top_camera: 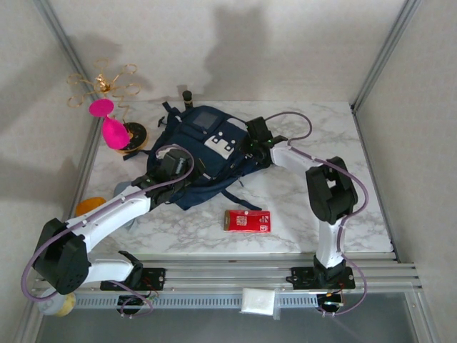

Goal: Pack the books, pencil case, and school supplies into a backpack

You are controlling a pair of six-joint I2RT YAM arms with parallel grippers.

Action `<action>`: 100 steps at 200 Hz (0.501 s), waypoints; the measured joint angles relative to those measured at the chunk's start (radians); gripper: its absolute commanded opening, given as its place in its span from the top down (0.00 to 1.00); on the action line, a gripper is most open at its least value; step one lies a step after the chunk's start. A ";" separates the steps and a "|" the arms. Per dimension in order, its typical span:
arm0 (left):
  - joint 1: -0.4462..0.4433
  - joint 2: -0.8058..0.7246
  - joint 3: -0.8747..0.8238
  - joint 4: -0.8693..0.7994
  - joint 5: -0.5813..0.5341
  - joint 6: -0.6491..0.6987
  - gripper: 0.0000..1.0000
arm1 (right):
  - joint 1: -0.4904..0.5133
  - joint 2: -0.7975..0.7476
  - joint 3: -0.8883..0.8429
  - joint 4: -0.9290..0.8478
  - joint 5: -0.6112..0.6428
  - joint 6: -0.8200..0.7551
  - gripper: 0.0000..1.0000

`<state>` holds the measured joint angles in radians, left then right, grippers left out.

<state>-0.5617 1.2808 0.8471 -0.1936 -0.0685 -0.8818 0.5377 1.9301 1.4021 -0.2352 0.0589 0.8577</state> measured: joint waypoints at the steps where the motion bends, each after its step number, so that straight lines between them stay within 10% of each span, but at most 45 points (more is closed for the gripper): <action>1: 0.000 0.000 0.000 0.000 0.000 0.000 0.44 | 0.001 -0.002 -0.001 0.000 0.000 0.000 0.54; 100: -0.001 0.033 0.002 0.002 -0.006 0.004 0.43 | 0.024 0.154 0.145 -0.047 -0.042 0.048 0.57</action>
<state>-0.5625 1.3136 0.8490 -0.1921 -0.0742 -0.8776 0.5621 2.0842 1.5471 -0.2821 0.0174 0.9062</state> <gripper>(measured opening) 0.572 0.424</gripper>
